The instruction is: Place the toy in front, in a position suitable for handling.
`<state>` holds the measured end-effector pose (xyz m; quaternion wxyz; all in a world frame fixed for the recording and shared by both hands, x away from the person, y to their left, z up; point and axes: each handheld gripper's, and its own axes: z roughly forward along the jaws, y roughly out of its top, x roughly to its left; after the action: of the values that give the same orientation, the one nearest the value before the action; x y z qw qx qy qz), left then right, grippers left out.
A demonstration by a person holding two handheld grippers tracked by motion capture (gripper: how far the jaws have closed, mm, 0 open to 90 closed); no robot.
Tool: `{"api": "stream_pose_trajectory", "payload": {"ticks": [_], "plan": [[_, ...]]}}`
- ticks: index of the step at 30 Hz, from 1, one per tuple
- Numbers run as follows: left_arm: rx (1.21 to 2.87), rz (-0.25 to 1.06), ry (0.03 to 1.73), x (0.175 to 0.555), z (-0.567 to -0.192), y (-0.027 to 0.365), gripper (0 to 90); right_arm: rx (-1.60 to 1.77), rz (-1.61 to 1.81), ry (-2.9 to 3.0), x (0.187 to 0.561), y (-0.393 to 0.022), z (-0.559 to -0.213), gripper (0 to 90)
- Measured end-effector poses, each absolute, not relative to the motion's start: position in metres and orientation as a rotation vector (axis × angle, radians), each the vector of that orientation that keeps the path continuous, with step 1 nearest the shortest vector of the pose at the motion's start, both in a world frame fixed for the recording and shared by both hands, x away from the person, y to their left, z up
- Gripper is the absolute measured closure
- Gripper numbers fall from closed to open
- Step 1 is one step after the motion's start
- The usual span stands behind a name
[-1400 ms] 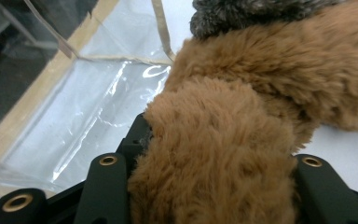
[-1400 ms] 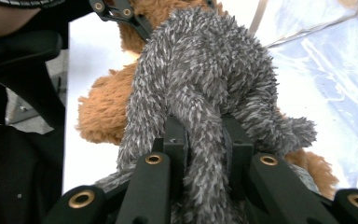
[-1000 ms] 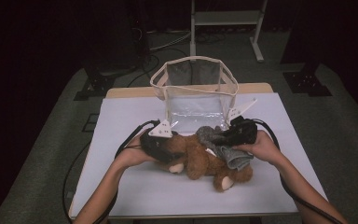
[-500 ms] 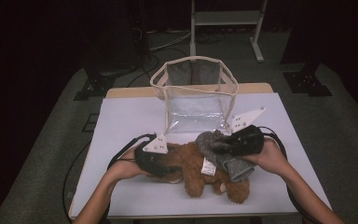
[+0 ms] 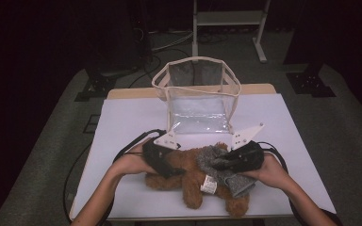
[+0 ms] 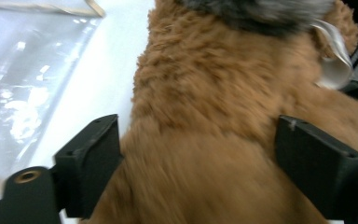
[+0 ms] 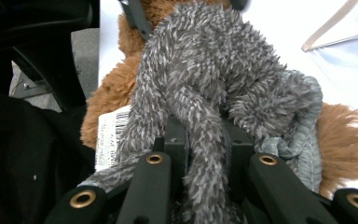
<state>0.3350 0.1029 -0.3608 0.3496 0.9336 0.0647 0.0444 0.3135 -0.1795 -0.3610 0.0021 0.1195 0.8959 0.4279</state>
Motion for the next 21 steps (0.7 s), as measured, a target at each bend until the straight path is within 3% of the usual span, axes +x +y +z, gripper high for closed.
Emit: {"api": "stream_pose_trajectory", "payload": {"ticks": [5,7,11,16,21], "plan": [[2.498,-0.056,0.163,0.344,-0.370,0.081,12.1,0.354,1.358,2.819,0.309,-0.182,-0.363,75.8],[2.513,-0.093,0.155,0.347,-0.372,0.078,18.0,0.354,1.368,2.821,0.310,-0.184,-0.364,75.6],[2.519,-0.032,0.111,0.346,-0.368,0.075,46.7,0.382,1.383,2.821,0.314,-0.187,-0.362,75.4],[2.420,0.120,0.125,0.347,-0.356,0.079,54.7,0.412,1.363,2.779,0.326,-0.194,-0.347,75.2],[2.359,0.269,0.129,0.355,-0.339,0.079,55.0,0.415,1.326,2.753,0.340,-0.195,-0.326,75.1]]}}
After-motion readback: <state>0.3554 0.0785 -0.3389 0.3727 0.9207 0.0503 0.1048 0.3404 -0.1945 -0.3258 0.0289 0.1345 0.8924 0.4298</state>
